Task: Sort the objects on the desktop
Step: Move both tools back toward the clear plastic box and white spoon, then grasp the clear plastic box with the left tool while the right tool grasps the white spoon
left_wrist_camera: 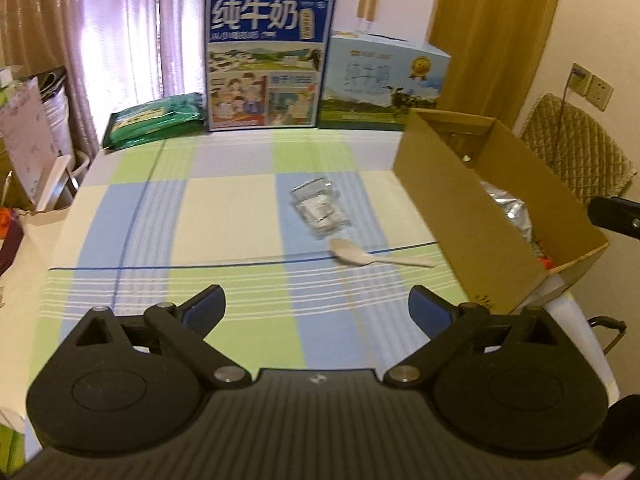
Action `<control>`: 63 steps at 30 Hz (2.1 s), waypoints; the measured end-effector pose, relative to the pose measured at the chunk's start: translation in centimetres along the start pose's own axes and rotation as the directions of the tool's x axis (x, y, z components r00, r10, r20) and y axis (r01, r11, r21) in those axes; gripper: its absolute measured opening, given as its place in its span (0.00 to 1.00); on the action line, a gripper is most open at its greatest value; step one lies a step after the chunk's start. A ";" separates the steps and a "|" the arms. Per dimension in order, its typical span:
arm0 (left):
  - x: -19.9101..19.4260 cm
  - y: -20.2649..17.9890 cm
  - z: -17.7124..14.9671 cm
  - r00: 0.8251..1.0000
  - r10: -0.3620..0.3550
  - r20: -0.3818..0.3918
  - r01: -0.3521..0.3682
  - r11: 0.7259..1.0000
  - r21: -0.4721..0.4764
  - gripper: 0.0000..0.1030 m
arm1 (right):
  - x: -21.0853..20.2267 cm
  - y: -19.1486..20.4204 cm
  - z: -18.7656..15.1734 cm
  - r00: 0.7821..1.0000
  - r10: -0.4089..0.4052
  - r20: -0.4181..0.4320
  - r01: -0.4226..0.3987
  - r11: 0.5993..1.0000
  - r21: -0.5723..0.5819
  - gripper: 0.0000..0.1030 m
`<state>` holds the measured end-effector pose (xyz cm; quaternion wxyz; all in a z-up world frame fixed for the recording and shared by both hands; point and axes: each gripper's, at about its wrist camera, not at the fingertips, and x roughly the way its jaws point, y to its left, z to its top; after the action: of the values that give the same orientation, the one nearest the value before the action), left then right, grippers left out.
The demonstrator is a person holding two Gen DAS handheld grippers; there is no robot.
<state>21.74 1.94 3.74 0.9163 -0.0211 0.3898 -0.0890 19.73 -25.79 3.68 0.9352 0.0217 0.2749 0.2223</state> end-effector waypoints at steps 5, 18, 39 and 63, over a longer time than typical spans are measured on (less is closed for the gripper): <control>0.9 2.0 -0.8 0.999 0.025 -0.023 -0.025 0.999 -0.020 0.95 | 1.4 2.3 -0.8 0.999 0.032 -0.029 -0.033 0.998 -0.046 0.98; 4.6 4.7 -2.0 0.998 0.024 -0.058 -0.027 0.997 -0.065 0.96 | 7.0 5.6 -4.0 0.990 0.059 -0.127 -0.078 0.985 -0.153 0.98; 11.1 7.7 -2.2 0.998 0.026 -0.064 -0.028 0.999 -0.038 0.96 | 18.6 6.4 -6.9 0.974 0.014 -0.226 -0.081 0.953 -0.291 0.77; 14.2 8.4 -0.5 0.999 0.016 -0.051 -0.016 1.000 -0.013 0.96 | 27.0 5.5 -8.9 0.971 -0.025 -0.239 -0.079 0.905 -0.417 0.18</control>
<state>32.24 7.69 -7.58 0.9066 -0.0219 0.4138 -0.0795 33.14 -9.99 -16.58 0.8744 -0.2047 0.3302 0.2907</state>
